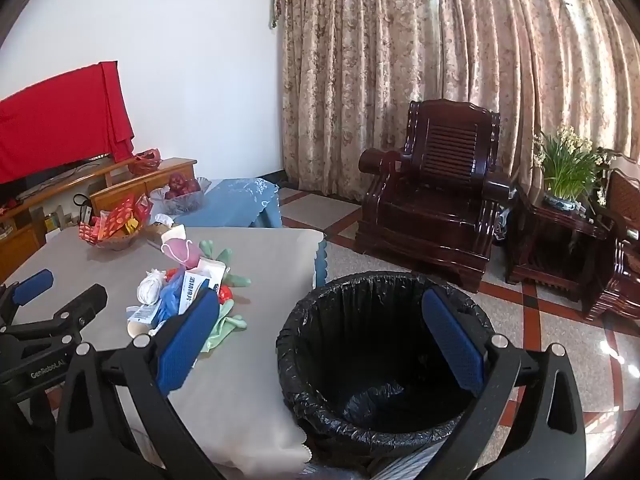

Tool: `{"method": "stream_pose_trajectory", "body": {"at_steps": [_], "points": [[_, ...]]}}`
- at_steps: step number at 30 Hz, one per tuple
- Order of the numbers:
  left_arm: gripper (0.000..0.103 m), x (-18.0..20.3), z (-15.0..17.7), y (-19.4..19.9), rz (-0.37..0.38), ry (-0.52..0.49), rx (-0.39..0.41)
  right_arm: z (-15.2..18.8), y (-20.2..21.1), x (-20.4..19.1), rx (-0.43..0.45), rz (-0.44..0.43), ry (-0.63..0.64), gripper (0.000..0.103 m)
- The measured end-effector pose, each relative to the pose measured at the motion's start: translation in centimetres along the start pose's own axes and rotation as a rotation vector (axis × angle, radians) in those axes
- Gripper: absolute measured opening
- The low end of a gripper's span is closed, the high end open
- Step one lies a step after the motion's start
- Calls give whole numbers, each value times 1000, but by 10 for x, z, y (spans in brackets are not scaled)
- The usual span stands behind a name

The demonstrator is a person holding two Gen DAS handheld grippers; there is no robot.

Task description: Collect trash

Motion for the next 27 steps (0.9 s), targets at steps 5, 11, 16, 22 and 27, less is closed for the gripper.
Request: {"method": "stream_pose_trajectory", "body": {"at_steps": [5,11,16,22,27], "points": [[97,-1,0,1,-4,2,-2,0,0,0,1,2,3,98],[97,-1,0,0,-6,-3,-3,0,-1,0,2,4,1,98],[97,0,0,0,-7,-5,-5,0,-1,0,3,1,0,98],[97,0,0,0,-7,-6,-6,0,0,0,5,1,4,98],[97,-8,4,-5,-7,-3,-8,0,0,-1,5,1,3,98]]}}
Point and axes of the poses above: each gripper's, at about its wrist camera, not at the fingertips, and y roughly against the way its jaws point, x to its right, z to its underside, the point moved 6 cm from there along -y, roughly the way its jaws point, and after that the axes turned 11 degrees about -x, right-handed, at the moved point
